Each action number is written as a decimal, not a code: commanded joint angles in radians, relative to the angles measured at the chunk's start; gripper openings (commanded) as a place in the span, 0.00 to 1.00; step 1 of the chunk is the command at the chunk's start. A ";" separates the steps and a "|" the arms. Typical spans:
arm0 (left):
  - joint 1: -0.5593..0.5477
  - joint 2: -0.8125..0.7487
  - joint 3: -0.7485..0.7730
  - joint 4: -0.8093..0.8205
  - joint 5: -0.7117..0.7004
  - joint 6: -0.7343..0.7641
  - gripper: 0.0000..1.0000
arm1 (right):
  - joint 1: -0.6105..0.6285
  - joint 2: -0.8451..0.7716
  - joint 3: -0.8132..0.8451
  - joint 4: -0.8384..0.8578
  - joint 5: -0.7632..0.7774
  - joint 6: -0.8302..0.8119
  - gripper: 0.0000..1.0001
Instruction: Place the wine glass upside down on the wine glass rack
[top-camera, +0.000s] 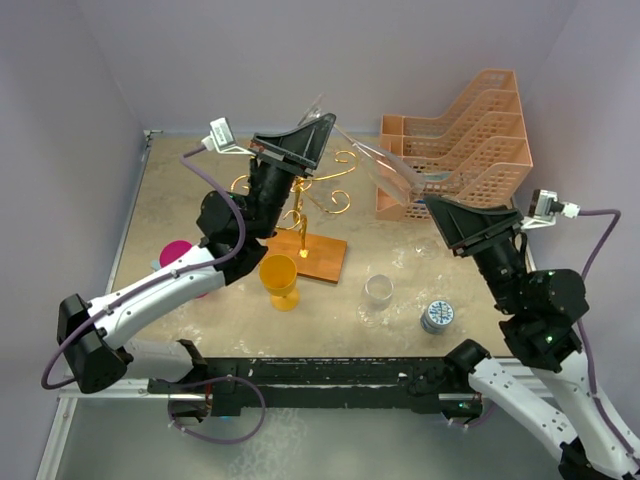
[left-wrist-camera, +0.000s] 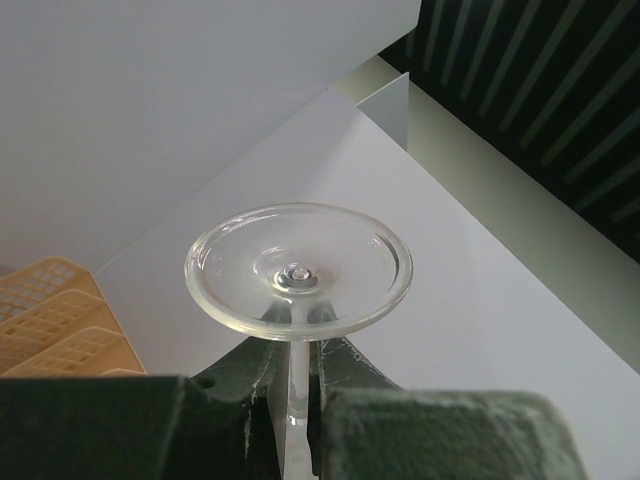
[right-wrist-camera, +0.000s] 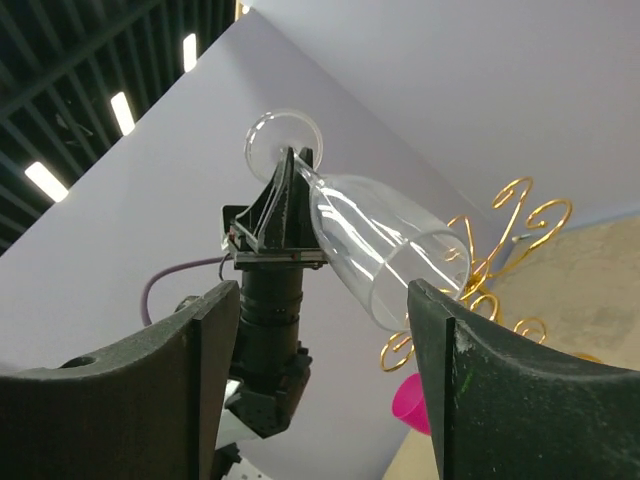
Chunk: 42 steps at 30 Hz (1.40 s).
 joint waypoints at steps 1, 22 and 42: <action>0.004 -0.066 0.089 -0.058 0.022 0.095 0.00 | 0.005 -0.018 0.111 -0.086 0.028 -0.145 0.71; 0.005 -0.048 0.276 -0.576 0.604 0.494 0.00 | 0.005 0.344 0.368 -0.117 -0.468 -0.753 0.70; 0.004 -0.056 0.205 -0.525 0.730 0.479 0.00 | 0.005 0.355 0.258 -0.038 -0.536 -0.775 0.39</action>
